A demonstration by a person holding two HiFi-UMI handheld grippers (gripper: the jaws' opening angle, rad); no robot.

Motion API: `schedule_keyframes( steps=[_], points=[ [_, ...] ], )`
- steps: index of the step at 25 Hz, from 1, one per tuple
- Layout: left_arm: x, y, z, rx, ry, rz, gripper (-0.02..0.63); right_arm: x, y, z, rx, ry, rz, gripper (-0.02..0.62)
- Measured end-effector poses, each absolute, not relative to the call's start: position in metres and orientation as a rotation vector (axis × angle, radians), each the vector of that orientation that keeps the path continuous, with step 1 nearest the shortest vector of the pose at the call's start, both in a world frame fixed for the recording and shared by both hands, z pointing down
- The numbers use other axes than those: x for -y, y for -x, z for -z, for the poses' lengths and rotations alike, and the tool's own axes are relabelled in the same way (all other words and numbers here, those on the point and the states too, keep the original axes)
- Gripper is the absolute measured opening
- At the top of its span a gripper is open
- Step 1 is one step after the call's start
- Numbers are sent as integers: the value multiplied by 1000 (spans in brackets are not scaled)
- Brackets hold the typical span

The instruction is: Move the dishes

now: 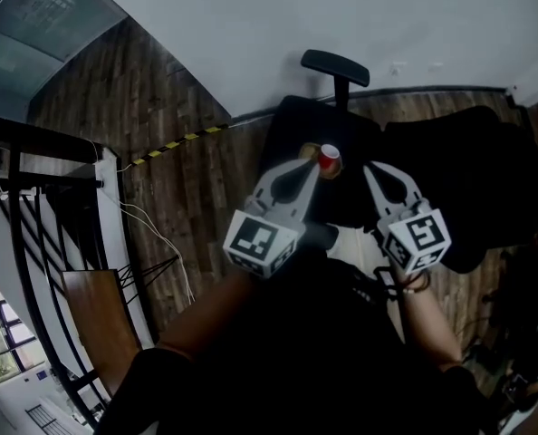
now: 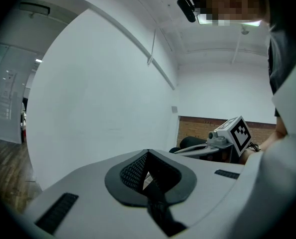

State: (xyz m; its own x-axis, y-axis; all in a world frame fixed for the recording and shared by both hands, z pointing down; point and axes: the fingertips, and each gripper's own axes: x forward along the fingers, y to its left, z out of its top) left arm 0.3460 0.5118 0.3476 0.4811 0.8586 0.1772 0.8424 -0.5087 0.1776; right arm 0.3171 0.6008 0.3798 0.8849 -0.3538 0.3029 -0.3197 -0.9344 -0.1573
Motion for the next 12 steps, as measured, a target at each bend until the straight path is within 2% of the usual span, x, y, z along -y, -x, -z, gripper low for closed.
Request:
schedule_keyframes(
  steps=[12],
  points=[
    [-500, -408, -359, -1645, -2532, -429, -5, -594, -370, -393, -383, 2871, 625, 8]
  ],
)
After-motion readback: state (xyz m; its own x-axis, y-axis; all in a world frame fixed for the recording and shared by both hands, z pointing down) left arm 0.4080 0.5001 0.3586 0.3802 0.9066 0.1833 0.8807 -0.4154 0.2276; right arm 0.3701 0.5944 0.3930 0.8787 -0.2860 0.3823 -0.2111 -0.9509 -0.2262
